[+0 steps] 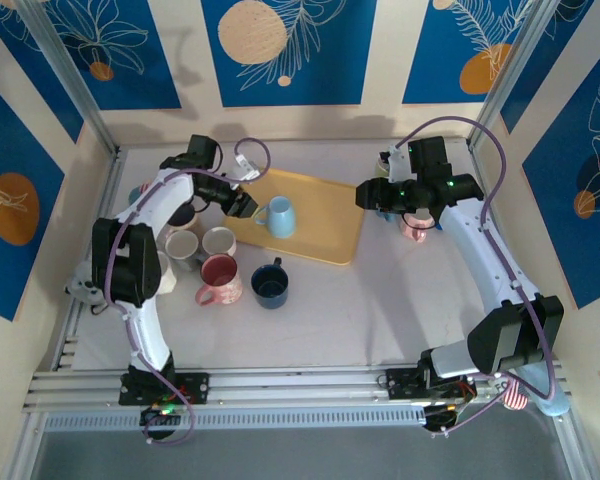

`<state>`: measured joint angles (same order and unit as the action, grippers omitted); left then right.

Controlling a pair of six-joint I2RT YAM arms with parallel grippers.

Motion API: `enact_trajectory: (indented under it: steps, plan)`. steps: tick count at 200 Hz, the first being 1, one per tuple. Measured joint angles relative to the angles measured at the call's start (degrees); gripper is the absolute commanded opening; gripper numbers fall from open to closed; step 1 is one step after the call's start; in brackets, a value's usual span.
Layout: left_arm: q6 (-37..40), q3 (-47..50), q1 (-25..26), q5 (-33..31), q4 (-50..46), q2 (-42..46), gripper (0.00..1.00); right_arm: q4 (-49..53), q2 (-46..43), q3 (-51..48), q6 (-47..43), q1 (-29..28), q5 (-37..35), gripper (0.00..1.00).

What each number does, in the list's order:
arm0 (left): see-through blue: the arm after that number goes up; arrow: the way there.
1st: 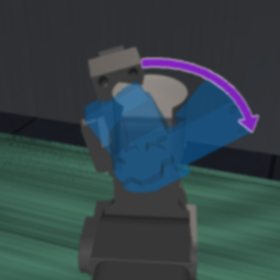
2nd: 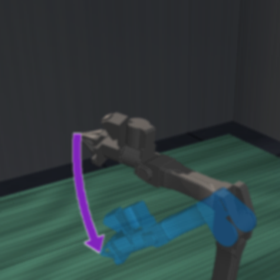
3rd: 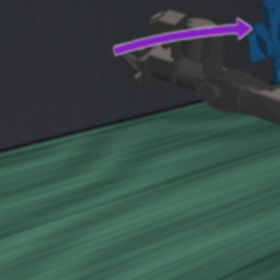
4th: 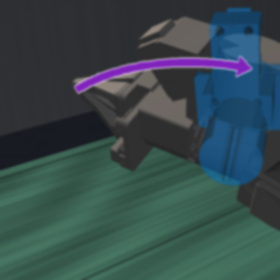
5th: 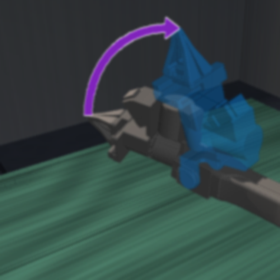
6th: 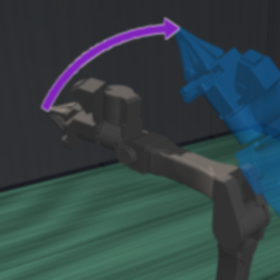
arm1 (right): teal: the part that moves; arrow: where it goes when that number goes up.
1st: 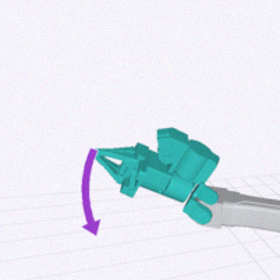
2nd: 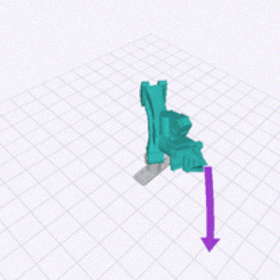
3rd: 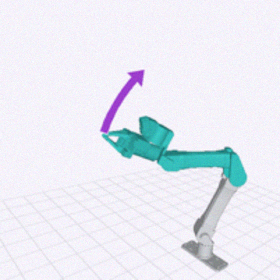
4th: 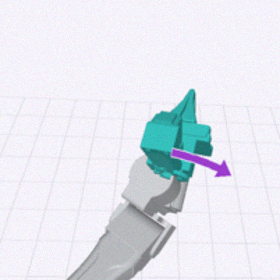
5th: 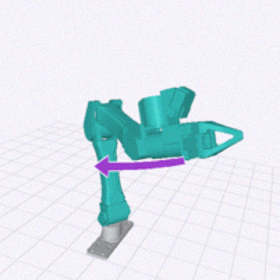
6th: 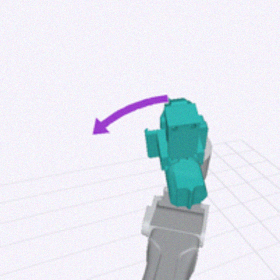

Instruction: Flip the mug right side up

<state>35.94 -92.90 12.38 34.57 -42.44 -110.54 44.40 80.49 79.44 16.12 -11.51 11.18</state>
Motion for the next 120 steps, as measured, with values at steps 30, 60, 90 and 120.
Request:
enact_trajectory:
  steps: [30, 60, 90, 120]
  plan:
    - [8.33, -3.1, 0.15, -0.13, -3.61, -0.44, 0.67, 0.02, 0.0, 0.02, -0.17, 0.0, 0.02, 0.52]
    - [14.78, -5.97, 0.5, -0.55, -5.97, -2.25, 0.67, 0.07, 0.02, 0.02, -0.22, 0.07, 0.04, 0.52]
    - [18.71, -9.25, 0.96, -1.68, -8.55, -6.47, 0.64, 0.22, 0.5, 0.5, -0.63, 0.07, 0.26, 0.52]
    - [20.22, -11.32, 1.64, -2.91, -9.92, -9.7, 0.63, 0.44, 1.31, 1.09, -0.81, 0.13, 0.46, 0.52]
